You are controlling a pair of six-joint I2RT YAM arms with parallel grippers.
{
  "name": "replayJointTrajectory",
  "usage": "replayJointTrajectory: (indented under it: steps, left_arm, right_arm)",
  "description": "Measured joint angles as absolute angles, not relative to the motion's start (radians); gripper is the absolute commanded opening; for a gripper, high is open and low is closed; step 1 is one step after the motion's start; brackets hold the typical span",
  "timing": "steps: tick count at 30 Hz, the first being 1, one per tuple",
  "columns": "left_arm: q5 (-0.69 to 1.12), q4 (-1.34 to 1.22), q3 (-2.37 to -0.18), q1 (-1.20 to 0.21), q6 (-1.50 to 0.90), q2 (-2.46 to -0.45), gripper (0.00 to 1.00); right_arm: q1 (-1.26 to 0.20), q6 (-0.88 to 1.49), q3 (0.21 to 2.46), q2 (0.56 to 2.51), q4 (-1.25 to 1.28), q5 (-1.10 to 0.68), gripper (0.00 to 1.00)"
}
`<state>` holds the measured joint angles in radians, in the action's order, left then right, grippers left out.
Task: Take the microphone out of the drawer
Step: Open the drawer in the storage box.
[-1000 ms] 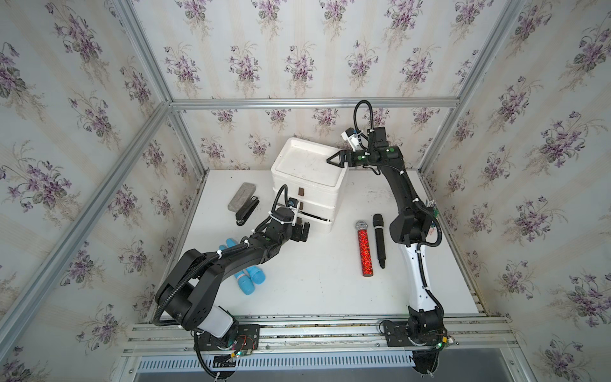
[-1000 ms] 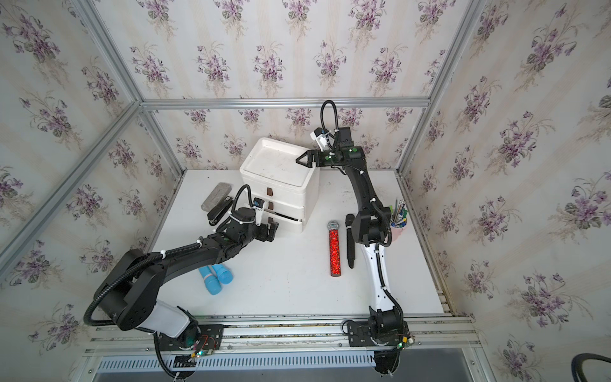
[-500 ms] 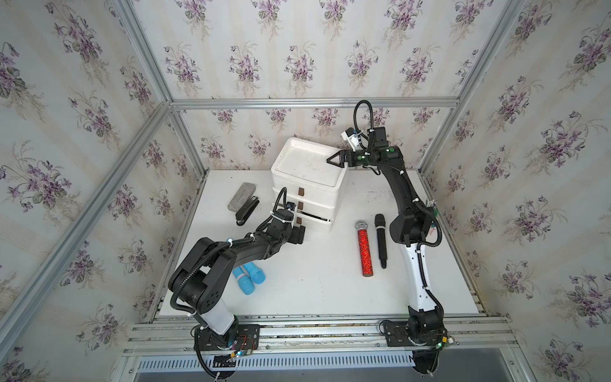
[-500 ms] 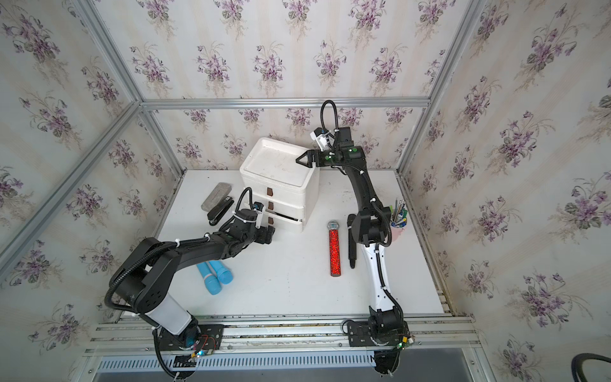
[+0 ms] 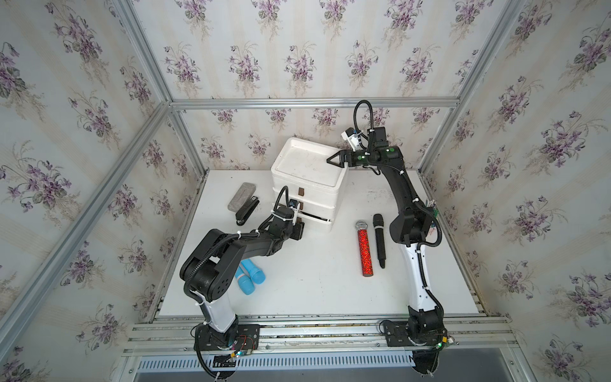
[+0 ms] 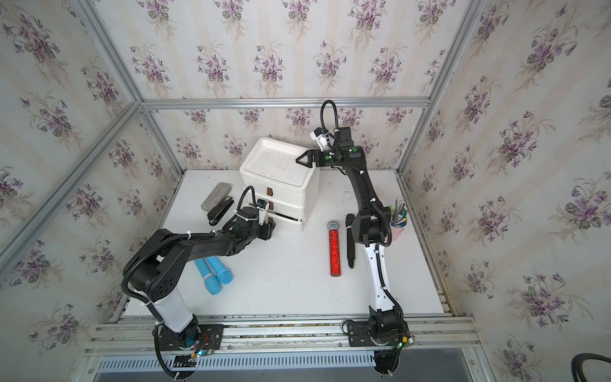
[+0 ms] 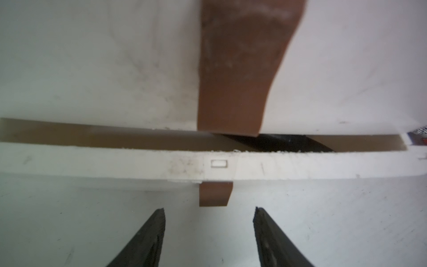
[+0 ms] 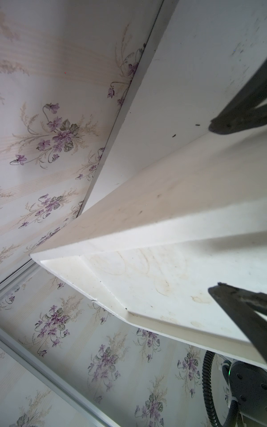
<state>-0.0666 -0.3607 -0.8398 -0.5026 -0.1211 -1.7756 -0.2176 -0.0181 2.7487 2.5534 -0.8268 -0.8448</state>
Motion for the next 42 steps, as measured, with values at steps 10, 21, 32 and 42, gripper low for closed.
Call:
replayJointTrajectory:
  steps: [10, 21, 32, 42]
  left_arm:
    - [-0.084, -0.374, -0.859, -0.498, -0.118, -1.818, 0.46]
    - [-0.096, -0.418, -0.858, -0.499, -0.126, -1.84, 0.24]
    - [-0.084, -0.417, -0.839, -0.498, -0.126, -1.812, 0.0]
    - [-0.07, -0.402, -0.756, -0.498, -0.152, -1.728, 0.0]
  right_arm:
    - [-0.218, -0.019, 2.749, 2.553, -0.83, -0.845, 0.97]
    - [-0.218, -0.019, 2.749, 2.553, -0.83, -0.845, 0.97]
    - [-0.216, -0.019, 2.75, 2.555, -0.83, -0.845, 0.97]
    - [-0.216, -0.019, 2.751, 2.555, -0.829, -0.846, 0.97]
